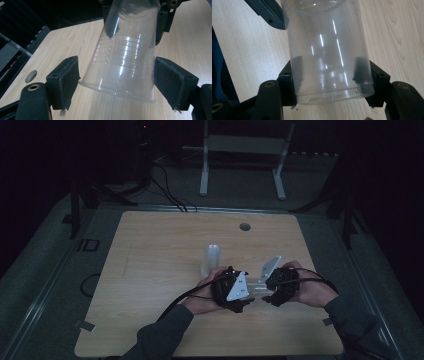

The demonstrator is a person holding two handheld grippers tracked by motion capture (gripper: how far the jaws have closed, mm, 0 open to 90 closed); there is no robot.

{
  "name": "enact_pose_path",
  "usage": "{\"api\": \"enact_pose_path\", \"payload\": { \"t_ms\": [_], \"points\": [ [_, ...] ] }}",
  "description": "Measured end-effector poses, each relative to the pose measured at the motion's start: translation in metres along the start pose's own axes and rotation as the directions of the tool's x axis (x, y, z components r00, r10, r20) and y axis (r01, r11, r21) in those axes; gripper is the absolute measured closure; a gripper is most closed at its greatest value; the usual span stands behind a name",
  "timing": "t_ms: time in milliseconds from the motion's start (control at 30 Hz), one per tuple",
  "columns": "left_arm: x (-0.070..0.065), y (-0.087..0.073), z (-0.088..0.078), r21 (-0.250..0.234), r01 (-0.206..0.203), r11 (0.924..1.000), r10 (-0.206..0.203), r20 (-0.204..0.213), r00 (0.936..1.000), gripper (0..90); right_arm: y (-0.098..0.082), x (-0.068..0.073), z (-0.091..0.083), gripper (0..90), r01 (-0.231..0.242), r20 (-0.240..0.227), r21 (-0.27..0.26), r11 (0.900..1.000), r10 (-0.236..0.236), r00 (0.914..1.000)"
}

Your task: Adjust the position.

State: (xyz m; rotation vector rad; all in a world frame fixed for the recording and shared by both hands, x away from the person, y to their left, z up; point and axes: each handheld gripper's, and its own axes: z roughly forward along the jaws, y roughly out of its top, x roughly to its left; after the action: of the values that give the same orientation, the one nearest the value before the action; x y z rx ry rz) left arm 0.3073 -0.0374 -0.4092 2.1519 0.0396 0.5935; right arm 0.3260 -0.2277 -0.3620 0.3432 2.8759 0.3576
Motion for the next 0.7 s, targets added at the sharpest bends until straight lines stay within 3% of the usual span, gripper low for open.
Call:
{"api": "enact_pose_path", "payload": {
  "t_ms": [400, 700],
  "points": [
    [0.009, -0.001, -0.006, -0.028, 0.049, 0.9984, -0.049, -0.021, 0.9986, 21.9, -0.009, -0.003, 0.005, 40.2, -0.047, 0.030, 0.022, 0.999, 0.046, 0.9985],
    [0.019, -0.004, -0.008, -0.054, 0.125, 0.9907, -0.124, 0.010, 0.9922, 24.9, -0.018, -0.007, 0.004, 40.3, -0.109, 0.056, -0.003, 0.994, 0.109, 0.9925]
  ]
}}
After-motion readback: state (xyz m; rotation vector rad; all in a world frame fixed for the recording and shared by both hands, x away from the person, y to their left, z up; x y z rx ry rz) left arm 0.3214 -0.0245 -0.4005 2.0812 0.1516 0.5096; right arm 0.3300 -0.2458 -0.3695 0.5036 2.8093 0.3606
